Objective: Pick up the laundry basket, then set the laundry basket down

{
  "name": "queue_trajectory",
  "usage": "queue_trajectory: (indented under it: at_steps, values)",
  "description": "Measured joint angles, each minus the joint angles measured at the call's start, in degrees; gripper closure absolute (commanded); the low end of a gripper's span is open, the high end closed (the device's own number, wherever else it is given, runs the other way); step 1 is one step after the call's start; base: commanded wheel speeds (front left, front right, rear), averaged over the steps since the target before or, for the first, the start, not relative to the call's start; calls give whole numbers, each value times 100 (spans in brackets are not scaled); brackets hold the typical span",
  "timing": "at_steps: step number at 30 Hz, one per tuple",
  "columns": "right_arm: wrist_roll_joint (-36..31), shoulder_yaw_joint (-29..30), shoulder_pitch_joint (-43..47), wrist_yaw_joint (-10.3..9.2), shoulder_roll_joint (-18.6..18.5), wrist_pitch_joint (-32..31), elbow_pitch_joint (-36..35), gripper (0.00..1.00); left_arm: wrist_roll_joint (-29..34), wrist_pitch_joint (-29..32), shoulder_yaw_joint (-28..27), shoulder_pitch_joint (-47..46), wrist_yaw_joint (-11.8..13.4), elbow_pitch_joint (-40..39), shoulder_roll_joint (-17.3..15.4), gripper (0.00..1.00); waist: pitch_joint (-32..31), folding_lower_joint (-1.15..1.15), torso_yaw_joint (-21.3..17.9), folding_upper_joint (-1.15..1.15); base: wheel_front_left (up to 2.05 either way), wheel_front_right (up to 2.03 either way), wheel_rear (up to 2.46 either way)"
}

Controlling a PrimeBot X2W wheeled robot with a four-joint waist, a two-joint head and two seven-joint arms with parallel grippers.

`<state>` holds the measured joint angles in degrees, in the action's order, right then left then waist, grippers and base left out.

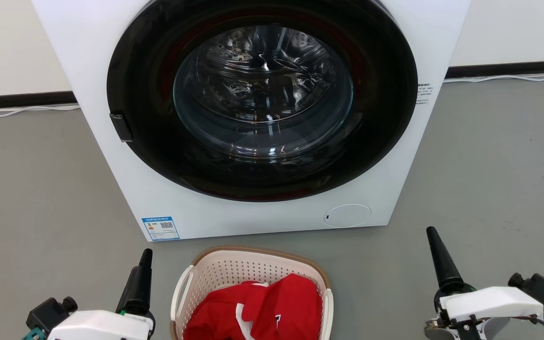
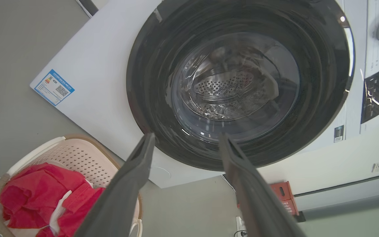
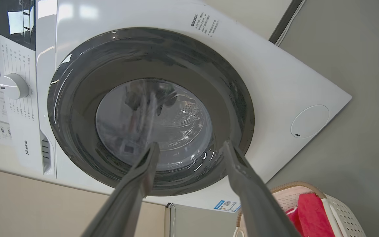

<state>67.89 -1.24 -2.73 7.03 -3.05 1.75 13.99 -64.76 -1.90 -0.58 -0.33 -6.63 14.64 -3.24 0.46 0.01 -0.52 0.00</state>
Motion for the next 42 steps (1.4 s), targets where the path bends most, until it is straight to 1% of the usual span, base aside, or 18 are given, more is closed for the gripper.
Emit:
queue_trajectory:
  at_steps: [12,19,42]
  values:
    - [-791,-171,-9,1,-2,190,-63,0,720,-204,103,-8,-1,-88,-4,0,22,0,8,0,0,0,0]
    - [-1308,-143,-14,1,2,316,-62,0,1096,-326,152,-11,-1,-153,-12,0,25,0,2,0,0,0,0]
    - [-2591,-365,-118,3,7,670,-133,0,2295,-679,303,-49,-21,-298,-57,0,49,0,-8,0,0,0,0]
